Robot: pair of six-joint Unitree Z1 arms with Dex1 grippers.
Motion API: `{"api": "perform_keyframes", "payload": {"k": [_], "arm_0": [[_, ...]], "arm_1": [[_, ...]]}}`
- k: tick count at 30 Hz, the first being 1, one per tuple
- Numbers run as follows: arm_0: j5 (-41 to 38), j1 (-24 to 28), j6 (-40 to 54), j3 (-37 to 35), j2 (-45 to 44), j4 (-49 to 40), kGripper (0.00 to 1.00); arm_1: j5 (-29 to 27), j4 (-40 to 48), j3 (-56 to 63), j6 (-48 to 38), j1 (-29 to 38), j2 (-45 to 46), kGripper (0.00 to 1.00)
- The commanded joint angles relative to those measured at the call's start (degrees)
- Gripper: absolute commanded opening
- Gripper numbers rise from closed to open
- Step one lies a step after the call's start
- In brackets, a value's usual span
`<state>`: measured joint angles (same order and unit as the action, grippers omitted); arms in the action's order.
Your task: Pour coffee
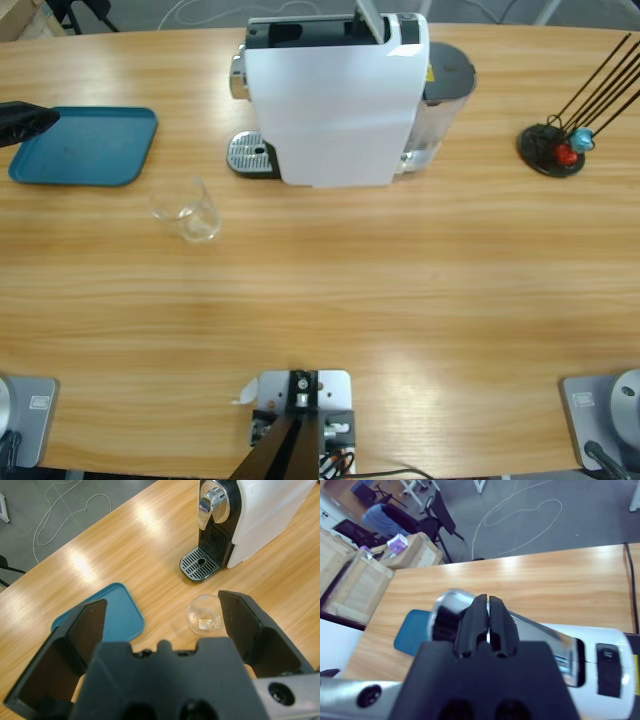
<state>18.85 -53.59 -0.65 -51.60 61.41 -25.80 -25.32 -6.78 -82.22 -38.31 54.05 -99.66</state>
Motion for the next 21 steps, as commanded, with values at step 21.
{"api": "perform_keyframes", "payload": {"k": [21], "arm_0": [[-0.4, 0.1, 0.2, 1.2, -0.9, -3.5, 0.954]], "arm_1": [[-1.1, -8.6, 0.9, -0.1, 6.6, -22.2, 0.0]]}}
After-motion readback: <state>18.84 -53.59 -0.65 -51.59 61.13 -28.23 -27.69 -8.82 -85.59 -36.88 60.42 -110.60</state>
